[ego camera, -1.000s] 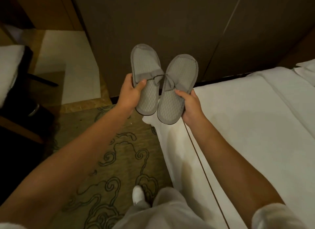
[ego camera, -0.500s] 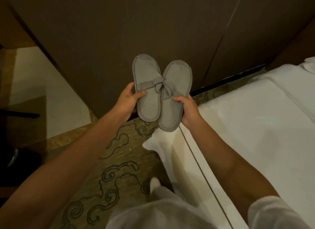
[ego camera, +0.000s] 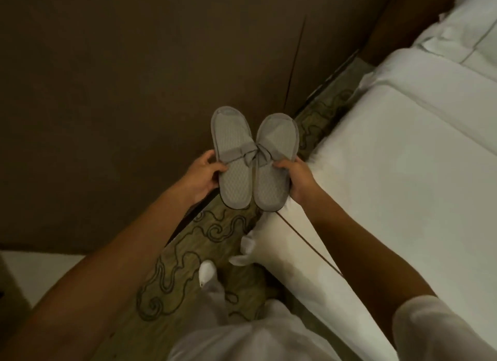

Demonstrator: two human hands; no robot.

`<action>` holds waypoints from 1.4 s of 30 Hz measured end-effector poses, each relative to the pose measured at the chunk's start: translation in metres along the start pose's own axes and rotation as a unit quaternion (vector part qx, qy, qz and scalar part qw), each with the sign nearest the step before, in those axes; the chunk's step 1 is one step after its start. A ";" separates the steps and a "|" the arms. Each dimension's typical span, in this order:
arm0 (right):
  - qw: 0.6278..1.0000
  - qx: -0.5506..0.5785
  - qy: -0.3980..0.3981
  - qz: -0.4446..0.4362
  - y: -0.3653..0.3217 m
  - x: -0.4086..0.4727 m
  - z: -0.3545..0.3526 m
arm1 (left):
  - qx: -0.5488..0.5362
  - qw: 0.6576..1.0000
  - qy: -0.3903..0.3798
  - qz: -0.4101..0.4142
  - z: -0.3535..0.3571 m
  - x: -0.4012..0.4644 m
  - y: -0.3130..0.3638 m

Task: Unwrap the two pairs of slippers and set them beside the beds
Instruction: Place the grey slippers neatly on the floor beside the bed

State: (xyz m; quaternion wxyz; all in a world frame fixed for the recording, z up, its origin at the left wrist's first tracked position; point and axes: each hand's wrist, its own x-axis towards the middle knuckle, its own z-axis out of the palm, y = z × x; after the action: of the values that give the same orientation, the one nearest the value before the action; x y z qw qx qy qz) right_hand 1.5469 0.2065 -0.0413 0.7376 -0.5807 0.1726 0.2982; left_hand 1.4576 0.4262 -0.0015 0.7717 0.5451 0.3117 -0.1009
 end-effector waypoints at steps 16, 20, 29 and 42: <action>0.983 -0.045 0.172 0.041 0.027 0.209 -0.018 | 0.281 0.957 -0.028 -0.070 0.013 0.306 0.000; 0.977 -0.051 0.204 0.030 0.035 0.279 -0.040 | 0.320 0.943 -0.033 -0.083 0.018 0.377 -0.025; 0.955 -0.053 0.291 0.019 0.095 0.467 -0.084 | 0.298 0.947 -0.083 -0.090 0.027 0.581 -0.113; 0.955 0.002 0.292 -0.047 0.250 0.639 -0.128 | 0.287 0.950 -0.097 -0.071 -0.023 0.782 -0.301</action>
State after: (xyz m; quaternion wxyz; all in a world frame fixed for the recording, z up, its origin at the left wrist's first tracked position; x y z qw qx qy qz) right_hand 1.8859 0.2740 -0.6481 0.6697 -0.6483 0.3532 0.0805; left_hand 1.9139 0.4753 -0.7024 0.5996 0.7080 0.2313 -0.2928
